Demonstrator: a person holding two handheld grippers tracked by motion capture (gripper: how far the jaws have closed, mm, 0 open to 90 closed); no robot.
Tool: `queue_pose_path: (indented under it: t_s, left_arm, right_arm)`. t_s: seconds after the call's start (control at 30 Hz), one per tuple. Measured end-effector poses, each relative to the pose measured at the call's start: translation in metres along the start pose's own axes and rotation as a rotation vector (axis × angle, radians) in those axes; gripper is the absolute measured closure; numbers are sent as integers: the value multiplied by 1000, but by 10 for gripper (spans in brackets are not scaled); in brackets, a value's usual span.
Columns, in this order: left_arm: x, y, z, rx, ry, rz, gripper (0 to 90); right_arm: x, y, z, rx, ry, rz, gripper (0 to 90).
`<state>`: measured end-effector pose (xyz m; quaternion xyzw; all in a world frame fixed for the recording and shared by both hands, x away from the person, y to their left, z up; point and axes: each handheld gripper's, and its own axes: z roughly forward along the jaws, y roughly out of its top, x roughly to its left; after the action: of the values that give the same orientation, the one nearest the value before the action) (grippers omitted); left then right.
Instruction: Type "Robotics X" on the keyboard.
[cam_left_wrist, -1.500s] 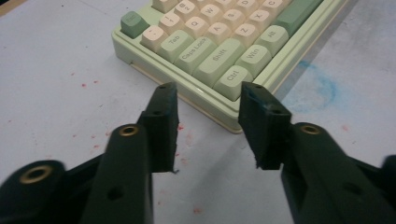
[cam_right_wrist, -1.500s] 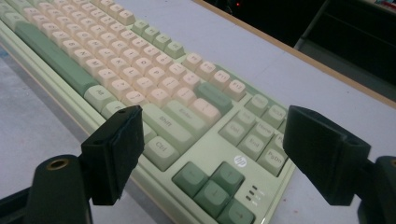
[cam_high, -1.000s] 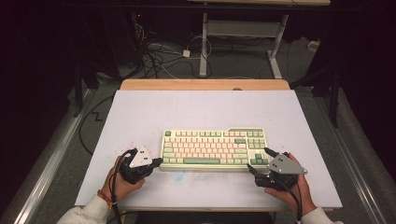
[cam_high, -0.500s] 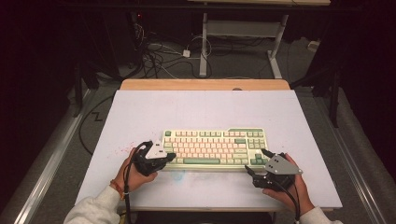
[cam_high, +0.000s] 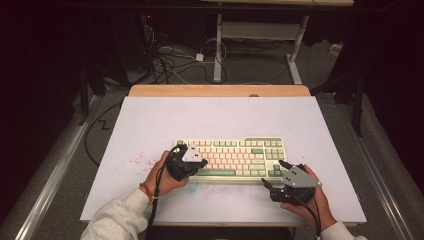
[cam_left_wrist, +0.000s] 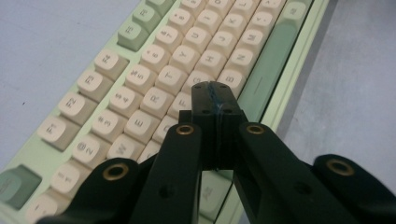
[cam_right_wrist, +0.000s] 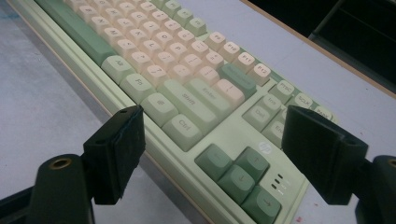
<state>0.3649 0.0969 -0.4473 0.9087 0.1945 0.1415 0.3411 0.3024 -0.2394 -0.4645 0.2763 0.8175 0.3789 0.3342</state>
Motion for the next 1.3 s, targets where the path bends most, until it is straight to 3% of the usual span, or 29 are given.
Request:
queue_pose_path:
  t_s: [0.33,0.63,0.9,1.0,1.3]
  left_arm:
    - [-2,16,18,15,-6,15,875]
    - [-5,19,28,38,-16,25,873]
    - [-7,19,32,59,2,43,874]
    - [-9,21,31,59,9,54,874]
    - [-5,21,14,-2,36,57,845]
  right_arm:
    - [1,0,1,3,-13,-12,223]
    - [1,0,1,7,-12,-18,223]
    - [1,0,1,12,-10,-26,223]
    - [2,-1,2,18,-10,-28,226]
    - [1,0,1,16,-10,-26,238]
